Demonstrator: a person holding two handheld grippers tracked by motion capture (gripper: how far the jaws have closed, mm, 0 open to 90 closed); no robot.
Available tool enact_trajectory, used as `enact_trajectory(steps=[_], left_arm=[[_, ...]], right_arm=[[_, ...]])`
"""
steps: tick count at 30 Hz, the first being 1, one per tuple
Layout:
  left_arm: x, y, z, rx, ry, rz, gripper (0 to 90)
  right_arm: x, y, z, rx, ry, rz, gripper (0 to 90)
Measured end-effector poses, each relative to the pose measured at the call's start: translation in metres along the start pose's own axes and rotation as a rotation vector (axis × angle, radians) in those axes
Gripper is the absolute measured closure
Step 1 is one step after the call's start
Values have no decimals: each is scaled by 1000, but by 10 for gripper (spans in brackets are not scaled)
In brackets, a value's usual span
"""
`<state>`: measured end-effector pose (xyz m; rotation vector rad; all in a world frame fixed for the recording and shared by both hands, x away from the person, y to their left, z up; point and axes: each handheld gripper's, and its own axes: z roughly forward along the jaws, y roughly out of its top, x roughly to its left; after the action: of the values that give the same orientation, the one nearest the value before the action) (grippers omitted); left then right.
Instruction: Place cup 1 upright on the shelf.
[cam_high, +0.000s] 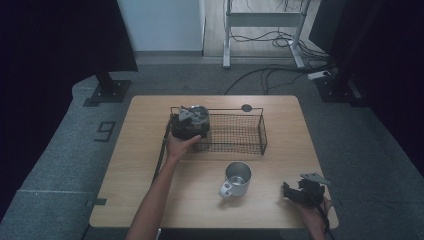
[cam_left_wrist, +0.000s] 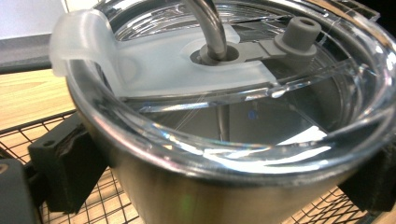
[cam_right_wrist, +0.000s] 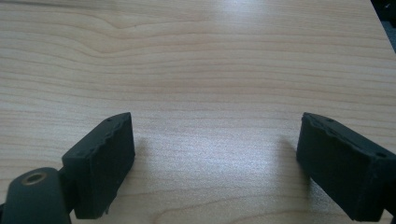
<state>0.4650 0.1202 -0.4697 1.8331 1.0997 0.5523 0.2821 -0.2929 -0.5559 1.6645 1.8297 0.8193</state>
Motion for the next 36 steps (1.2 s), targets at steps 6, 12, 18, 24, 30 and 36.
enact_trajectory(steps=[6, 12, 18, 24, 30, 36], left_arm=[[-1, -1, -8, -40, 10, -36, 0], [0, -2, -19, -41, -5, -39, 0], [0, -7, -36, -58, -9, -40, 0], [-1, -11, -53, -72, -13, -31, 0], [-4, -20, -72, -73, -32, -20, 0], [-9, -37, -92, -59, -52, -15, 2]], right_arm=[[0, 0, 0, 1, 2, 1, 114], [0, 0, -1, 3, 2, 2, 114], [0, 0, -1, 3, 2, 3, 114], [0, 0, -1, 3, 1, 2, 114], [0, 0, 0, 2, 4, 0, 114], [0, 0, 0, 1, 7, -3, 114]])
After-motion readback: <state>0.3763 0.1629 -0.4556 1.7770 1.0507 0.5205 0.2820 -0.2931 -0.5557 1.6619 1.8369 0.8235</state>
